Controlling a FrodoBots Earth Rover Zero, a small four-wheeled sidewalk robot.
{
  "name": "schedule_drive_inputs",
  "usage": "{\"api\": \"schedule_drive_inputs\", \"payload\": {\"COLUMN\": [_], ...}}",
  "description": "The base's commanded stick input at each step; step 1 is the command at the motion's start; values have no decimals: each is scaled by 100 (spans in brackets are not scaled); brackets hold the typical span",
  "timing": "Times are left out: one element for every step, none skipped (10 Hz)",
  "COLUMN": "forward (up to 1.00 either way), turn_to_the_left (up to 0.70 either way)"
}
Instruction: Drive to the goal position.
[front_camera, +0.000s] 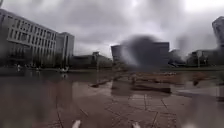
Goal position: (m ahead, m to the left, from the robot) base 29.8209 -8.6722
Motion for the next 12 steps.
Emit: {"api": "schedule_drive_inputs", "payload": {"forward": [70,70,70,70,70,70,70,70,70,70,70,70], "turn_to_the_left": [0,0,0,0,0,0,0,0,0,0,0,0]}}
